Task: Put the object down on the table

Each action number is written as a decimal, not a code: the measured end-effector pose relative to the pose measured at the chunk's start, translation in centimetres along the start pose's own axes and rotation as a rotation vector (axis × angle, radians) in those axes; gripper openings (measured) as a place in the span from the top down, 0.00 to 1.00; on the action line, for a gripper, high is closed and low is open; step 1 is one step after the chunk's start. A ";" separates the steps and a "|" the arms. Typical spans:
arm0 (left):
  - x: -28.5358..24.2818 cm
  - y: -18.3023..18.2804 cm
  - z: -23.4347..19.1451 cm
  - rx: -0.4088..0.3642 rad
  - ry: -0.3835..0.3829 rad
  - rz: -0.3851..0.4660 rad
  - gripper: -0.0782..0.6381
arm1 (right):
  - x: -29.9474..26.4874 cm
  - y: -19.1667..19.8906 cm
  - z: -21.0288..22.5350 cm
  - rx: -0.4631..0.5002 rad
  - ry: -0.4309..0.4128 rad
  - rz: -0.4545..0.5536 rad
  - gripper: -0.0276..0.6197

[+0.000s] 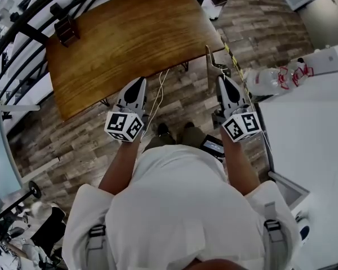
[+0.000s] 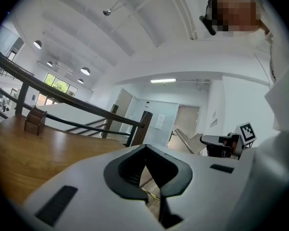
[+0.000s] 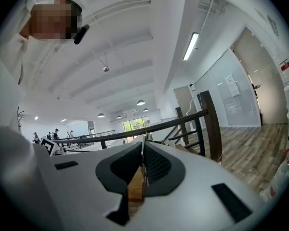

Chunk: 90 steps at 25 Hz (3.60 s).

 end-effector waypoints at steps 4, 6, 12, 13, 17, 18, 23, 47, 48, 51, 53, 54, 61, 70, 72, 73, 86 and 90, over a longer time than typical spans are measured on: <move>-1.9 -0.2 -0.7 0.009 0.001 -0.002 0.87 | -0.9 0.0 1.7 0.006 0.016 0.005 0.91; -3.2 -0.5 -1.0 0.010 -0.002 0.001 0.87 | -1.7 0.0 2.9 0.004 0.021 0.007 0.91; -7.6 -1.8 -2.3 -0.005 -0.033 0.031 0.87 | -6.3 0.4 6.6 -0.012 -0.019 0.020 0.91; -8.5 -2.1 -2.5 -0.004 -0.044 0.039 0.87 | -7.4 0.4 7.4 -0.016 -0.033 0.022 0.91; -12.5 -2.7 -2.9 -0.015 -0.084 0.051 0.87 | -12.1 0.5 11.1 -0.025 -0.092 0.044 0.91; -13.5 -2.9 -2.9 -0.021 -0.093 0.054 0.87 | -13.2 0.3 12.0 -0.028 -0.106 0.049 0.91; -18.1 -4.7 -3.5 -0.032 -0.152 0.081 0.87 | -18.9 -0.3 16.0 -0.047 -0.172 0.050 0.91; -31.0 -8.6 -4.5 -0.065 -0.439 0.171 0.87 | -39.5 -1.6 29.6 -0.104 -0.443 0.068 0.91; -31.4 -8.6 -4.6 -0.068 -0.441 0.166 0.87 | -40.0 -1.5 29.9 -0.103 -0.444 0.069 0.91; -32.2 -8.4 -4.8 -0.068 -0.440 0.153 0.87 | -41.1 -1.0 30.6 -0.125 -0.443 0.064 0.91; -32.6 -8.4 -4.8 -0.070 -0.435 0.147 0.87 | -41.5 -0.4 31.0 -0.136 -0.438 0.057 0.91; -32.8 -8.5 -4.8 -0.073 -0.431 0.144 0.87 | -41.8 -0.3 31.1 -0.143 -0.435 0.053 0.91; -32.5 -9.8 -6.9 -0.093 -0.381 0.132 0.87 | -43.9 0.1 29.5 -0.198 -0.394 0.036 0.91; -31.7 -10.9 -11.0 -0.068 -0.330 0.107 0.87 | -47.0 2.2 27.4 -0.413 -0.328 -0.015 0.91; -31.7 -10.9 -12.0 -0.057 -0.321 0.099 0.87 | -47.7 2.8 26.9 -0.421 -0.320 -0.026 0.91; -31.8 -10.9 -12.4 -0.053 -0.317 0.095 0.87 | -48.1 3.0 26.7 -0.422 -0.317 -0.028 0.91; -33.2 -10.1 -14.6 -0.023 -0.286 0.067 0.87 | -51.6 6.1 25.6 -0.531 -0.271 -0.080 0.91; -33.6 -9.9 -14.7 -0.031 -0.283 0.073 0.87 | -52.5 7.4 25.3 -0.571 -0.268 -0.092 0.91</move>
Point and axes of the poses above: the fingertips, and each gripper's own axes: x backward along the fingers, z to its right, y out of its underside, the point moved 10 cm from there along x, backward along the fingers, and after that the axes turned 13 degrees about x, right-handed, at the moved point
